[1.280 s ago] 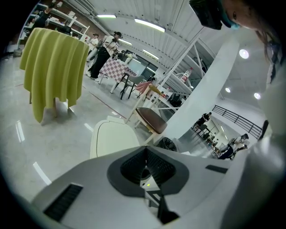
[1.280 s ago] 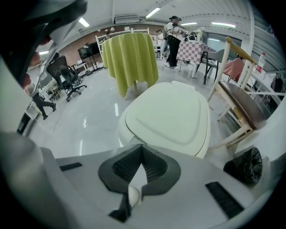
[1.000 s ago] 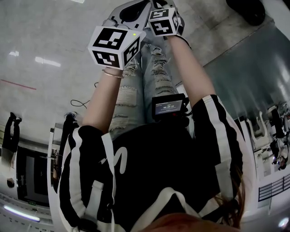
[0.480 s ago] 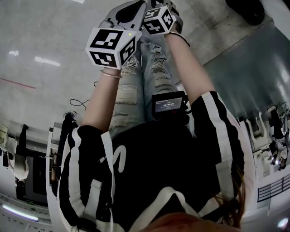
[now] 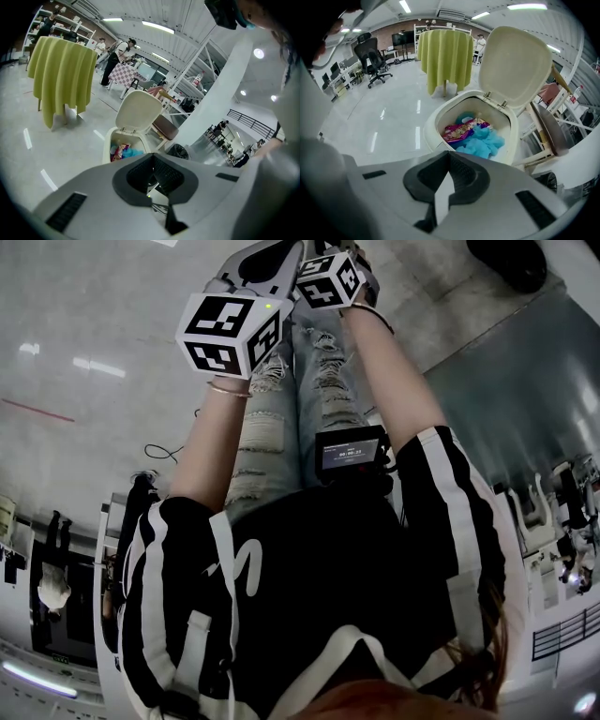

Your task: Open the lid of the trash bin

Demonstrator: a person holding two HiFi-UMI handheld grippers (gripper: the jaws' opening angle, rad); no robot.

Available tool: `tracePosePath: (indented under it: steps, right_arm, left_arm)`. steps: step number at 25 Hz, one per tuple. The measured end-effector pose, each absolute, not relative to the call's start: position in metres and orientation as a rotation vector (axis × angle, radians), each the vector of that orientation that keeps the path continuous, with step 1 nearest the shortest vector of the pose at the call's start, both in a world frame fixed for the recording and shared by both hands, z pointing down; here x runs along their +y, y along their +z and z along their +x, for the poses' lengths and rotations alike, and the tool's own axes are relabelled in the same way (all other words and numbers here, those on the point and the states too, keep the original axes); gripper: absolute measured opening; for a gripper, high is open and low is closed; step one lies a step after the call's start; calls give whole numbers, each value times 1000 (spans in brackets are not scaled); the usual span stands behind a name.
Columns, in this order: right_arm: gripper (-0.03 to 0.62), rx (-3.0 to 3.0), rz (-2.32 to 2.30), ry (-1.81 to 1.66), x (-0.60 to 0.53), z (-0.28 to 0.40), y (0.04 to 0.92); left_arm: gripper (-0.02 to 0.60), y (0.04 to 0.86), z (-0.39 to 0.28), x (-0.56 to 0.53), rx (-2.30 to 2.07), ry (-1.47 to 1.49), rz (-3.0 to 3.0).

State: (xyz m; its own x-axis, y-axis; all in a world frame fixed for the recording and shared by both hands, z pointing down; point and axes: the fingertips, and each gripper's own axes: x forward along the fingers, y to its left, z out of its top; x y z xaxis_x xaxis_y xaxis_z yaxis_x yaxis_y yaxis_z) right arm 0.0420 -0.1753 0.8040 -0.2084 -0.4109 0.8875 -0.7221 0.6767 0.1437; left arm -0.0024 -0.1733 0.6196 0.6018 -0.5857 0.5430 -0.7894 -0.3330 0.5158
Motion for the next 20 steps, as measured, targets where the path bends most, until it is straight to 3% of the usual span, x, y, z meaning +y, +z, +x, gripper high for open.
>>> tracePosePath:
  steps: [6,20]
  right_arm:
    - [9,-1842,926,578,-174,39,795]
    - [9,-2032,1040,624,-180,15,729]
  left_arm:
    - [8,616,-2,-173,-1082,333,2054]
    - [8,599,-6,-177,-1083,325,2061]
